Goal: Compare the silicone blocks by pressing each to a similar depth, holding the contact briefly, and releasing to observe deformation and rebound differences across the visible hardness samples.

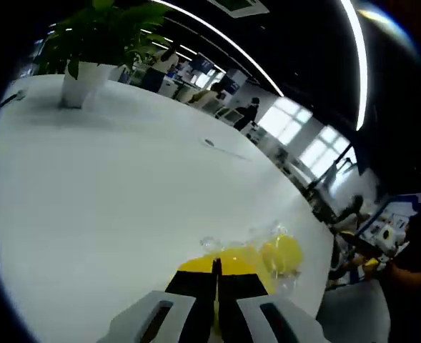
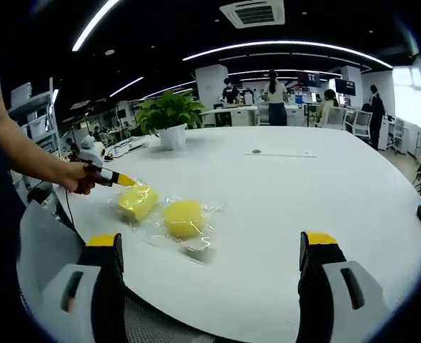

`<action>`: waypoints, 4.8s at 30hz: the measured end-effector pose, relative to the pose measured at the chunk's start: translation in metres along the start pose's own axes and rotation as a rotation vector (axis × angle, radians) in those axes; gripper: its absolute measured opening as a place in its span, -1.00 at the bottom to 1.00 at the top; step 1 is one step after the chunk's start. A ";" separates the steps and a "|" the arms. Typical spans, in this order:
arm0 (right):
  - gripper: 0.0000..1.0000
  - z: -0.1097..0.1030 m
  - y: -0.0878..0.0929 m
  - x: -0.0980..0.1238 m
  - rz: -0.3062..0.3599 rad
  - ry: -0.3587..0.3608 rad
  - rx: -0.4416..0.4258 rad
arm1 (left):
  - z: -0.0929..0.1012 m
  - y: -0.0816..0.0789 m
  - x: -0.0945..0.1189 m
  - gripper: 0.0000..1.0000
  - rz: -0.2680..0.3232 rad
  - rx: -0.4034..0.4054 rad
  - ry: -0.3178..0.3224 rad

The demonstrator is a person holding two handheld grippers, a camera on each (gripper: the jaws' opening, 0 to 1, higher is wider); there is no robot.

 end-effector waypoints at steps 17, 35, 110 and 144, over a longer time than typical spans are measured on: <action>0.93 0.003 -0.014 -0.009 0.004 0.006 -0.008 | -0.015 0.006 -0.004 -1.00 -0.066 -0.123 -0.045; 0.93 0.014 -0.016 -0.012 0.049 0.005 -0.051 | -0.026 0.008 0.037 0.80 0.045 -0.183 -0.258; 0.93 -0.004 0.001 -0.025 -0.083 -0.143 0.090 | 0.067 0.036 0.155 1.00 0.116 -0.225 -0.206; 0.93 0.003 -0.008 -0.036 -0.062 -0.126 0.080 | 0.080 -0.012 0.119 1.00 0.184 -0.177 -0.120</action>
Point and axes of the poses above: the point that each gripper's makers call its tool centre point, and the gripper's own axes: x roughly backward along the fingers, z roughly to its right, y roughly out of its underside, the point moved 10 cm from there along x, roughly backward along the fingers, and after that the axes turned 6 degrees about -x, right-handed, at the moved point
